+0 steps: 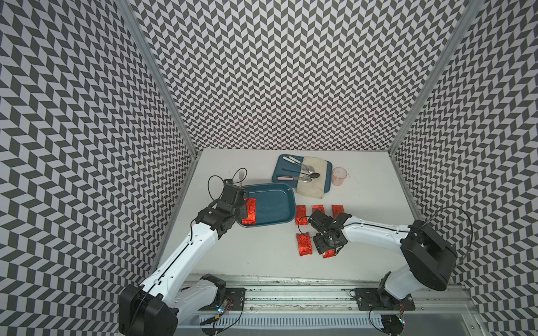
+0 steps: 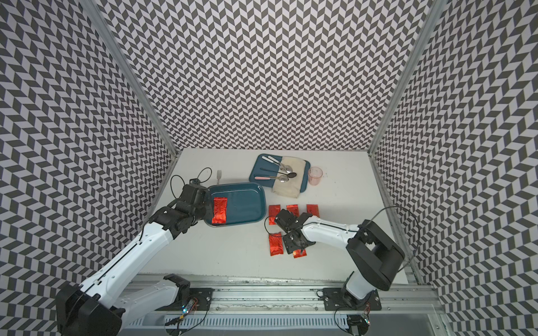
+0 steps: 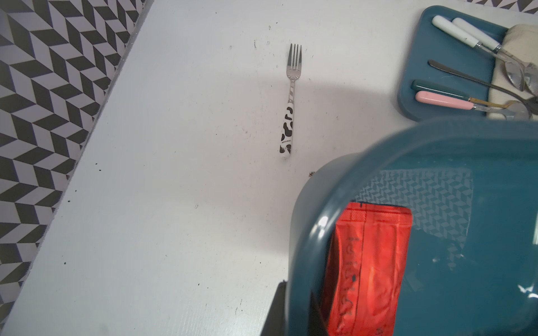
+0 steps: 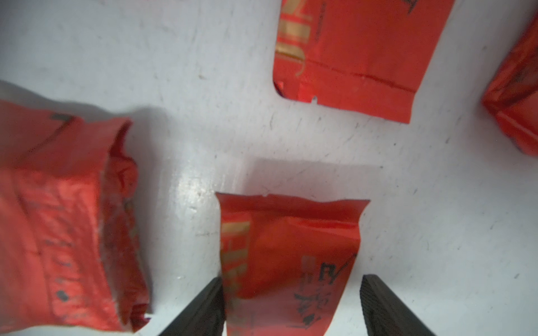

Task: Take the tea bags out of the storage box
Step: Adjust the tea bag at the center of the board.

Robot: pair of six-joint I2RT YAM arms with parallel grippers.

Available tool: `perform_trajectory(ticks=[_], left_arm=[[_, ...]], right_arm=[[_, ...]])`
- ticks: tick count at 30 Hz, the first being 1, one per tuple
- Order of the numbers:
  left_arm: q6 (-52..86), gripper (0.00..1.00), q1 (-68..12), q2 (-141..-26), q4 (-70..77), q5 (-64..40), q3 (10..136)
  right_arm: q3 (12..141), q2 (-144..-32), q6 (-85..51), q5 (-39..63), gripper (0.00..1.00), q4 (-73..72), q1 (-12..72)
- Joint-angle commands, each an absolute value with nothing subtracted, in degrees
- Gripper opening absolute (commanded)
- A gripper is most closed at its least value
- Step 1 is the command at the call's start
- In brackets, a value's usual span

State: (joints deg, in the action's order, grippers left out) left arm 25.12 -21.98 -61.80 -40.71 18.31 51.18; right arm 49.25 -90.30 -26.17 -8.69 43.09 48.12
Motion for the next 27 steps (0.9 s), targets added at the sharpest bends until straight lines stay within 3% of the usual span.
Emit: perform_trajectory(ticks=[1,10,14,19,27], left_arm=[[25.00,0.00,-21.66,-61.35,-38.78,18.19,50.98],[25.08,0.00,-21.69,-61.35,-38.85,18.28,51.04],[25.13,0.00,-21.69,-61.24,-38.85,18.37,50.99],[25.14,0.00,-21.70,-61.46,-38.85,18.26,51.06],[25.13,0.00,-21.68,-61.45,-38.84,18.28,50.99]], right_arm=[[50.52,-88.34,-26.53,-8.50,0.77,43.39,48.34],[52.56,-85.71,-29.19,-6.71,0.78,40.50,46.63],[52.12,-87.32,-30.43,-6.03,0.86,39.15,46.58],[51.47,-88.23,-31.67,-7.93,0.88,38.35,46.41],[49.35,-90.01,-32.00,-8.44,0.76,36.51,45.24]])
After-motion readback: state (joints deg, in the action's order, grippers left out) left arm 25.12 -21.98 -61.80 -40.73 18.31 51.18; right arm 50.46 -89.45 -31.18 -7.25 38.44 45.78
